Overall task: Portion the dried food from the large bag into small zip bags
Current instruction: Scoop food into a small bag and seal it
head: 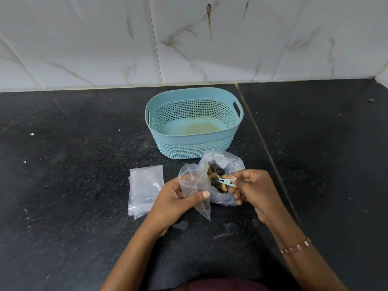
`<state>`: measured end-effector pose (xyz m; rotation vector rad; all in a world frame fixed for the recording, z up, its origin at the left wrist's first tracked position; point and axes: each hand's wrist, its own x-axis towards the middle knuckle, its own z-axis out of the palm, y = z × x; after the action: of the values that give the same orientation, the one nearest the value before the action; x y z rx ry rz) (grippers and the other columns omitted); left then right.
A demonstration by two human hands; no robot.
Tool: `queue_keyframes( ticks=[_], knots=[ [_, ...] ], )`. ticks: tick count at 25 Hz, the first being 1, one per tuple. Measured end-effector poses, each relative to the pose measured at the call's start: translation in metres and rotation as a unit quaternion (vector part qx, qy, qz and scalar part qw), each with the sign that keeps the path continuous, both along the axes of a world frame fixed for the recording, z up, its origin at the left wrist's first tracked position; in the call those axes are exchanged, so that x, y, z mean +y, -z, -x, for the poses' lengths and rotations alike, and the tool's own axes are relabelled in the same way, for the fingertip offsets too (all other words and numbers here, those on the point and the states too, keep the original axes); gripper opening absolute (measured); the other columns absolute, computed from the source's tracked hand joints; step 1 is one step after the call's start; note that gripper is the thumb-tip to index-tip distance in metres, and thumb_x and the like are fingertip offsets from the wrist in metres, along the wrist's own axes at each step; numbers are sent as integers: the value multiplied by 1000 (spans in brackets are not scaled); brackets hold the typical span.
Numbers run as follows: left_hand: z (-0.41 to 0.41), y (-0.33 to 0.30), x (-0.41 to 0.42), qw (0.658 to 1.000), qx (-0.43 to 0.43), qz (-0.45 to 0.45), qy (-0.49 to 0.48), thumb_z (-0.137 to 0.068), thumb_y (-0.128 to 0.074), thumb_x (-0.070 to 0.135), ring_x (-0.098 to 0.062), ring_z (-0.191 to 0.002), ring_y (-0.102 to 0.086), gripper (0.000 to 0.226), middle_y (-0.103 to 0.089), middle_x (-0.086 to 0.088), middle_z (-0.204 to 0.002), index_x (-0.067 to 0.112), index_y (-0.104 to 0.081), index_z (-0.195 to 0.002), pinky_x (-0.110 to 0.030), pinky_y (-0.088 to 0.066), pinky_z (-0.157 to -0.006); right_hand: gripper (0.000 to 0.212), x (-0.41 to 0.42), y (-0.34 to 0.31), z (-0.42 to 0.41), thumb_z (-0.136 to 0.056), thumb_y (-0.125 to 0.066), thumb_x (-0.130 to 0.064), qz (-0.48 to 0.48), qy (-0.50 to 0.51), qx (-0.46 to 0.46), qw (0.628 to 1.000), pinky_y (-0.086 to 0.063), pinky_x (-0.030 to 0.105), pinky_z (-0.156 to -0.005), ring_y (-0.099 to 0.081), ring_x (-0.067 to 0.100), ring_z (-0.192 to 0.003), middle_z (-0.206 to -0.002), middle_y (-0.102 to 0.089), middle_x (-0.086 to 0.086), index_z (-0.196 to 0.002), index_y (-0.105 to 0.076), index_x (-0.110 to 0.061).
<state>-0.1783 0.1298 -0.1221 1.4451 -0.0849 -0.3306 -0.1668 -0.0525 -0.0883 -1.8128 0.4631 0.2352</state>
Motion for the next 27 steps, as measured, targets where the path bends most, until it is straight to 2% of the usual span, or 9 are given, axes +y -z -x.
queue_keyframes(
  ticks=[4, 7, 11, 14, 19, 21, 23, 25, 27],
  knots=[
    [-1, 1, 0, 1000, -12, -27, 3, -72, -76, 14, -21, -83, -69, 33, -73, -9, -89, 2, -64, -100, -28, -54, -76, 18, -2, -2, -1, -90, -50, 2, -22, -3, 2, 1000, -40, 19, -37, -47, 8, -39, -56, -59, 10, -87, -67, -3],
    [-2, 0, 0, 997, -38, -72, 0, -66, -81, 27, -27, -86, -70, 38, -74, -9, -92, 9, -66, -97, -35, -56, -81, 19, -5, -5, -1, -90, -49, 3, -48, 9, 0, 999, -40, 18, -36, -48, 8, -38, -57, -59, 11, -86, -67, -1],
    [0, -2, 2, 989, -71, -130, -13, -66, -79, 25, -12, -78, -68, 32, -73, -1, -84, 12, -65, -92, -30, -55, -76, 16, -11, -10, -2, -89, -50, 5, -70, 25, -4, 997, -39, 18, -35, -47, 8, -36, -55, -58, 12, -87, -66, 2],
    [0, -6, 2, 981, -93, -167, -26, -69, -79, 16, -3, -84, -68, 28, -73, 10, -89, 21, -65, -93, -25, -55, -80, 16, -12, -17, 0, -89, -52, 4, -64, 26, -20, 997, -40, 18, -36, -48, 10, -40, -55, -59, 10, -84, -66, -1],
    [-1, -12, 0, 968, -115, -223, -29, -70, -79, 22, 7, -90, -64, 35, -68, 21, -94, 36, -59, -95, -20, -53, -85, 16, -8, -41, 9, -87, -56, 0, -50, 9, -146, 988, -41, 18, -37, -47, 8, -39, -51, -63, 3, -82, -68, -9],
    [-1, -12, 0, 966, -120, -225, -31, -70, -79, 22, 8, -89, -64, 35, -68, 20, -95, 36, -59, -95, -18, -53, -84, 16, 1, -44, 17, -85, -59, -1, 13, -26, -230, 973, -41, 13, -40, -49, 2, -39, -57, -66, -1, -83, -71, -12],
    [-1, -12, 0, 966, -125, -223, -35, -70, -79, 21, 7, -87, -65, 34, -70, 19, -93, 35, -60, -94, -18, -53, -81, 17, 12, -38, 24, -84, -59, -2, 189, -93, -357, 910, -44, 11, -51, -57, 0, -50, -69, -70, 1, -90, -72, -10],
    [-1, -12, -1, 966, -130, -220, -38, -70, -79, 20, 9, -83, -64, 35, -70, 23, -87, 37, -59, -92, -14, -51, -77, 22, 17, -24, 28, -86, -51, -5, 352, -170, -468, 793, -45, 16, -66, -63, 12, -64, -77, -71, 6, -93, -71, -3],
    [-1, -12, -1, 965, -133, -220, -43, -69, -79, 20, 10, -80, -63, 35, -69, 28, -82, 40, -58, -89, -11, -49, -73, 32, 15, -15, 30, -96, -40, -10, 402, -204, -528, 720, -45, 20, -72, -61, 19, -73, -85, -71, 10, -96, -70, 1]
  ],
)
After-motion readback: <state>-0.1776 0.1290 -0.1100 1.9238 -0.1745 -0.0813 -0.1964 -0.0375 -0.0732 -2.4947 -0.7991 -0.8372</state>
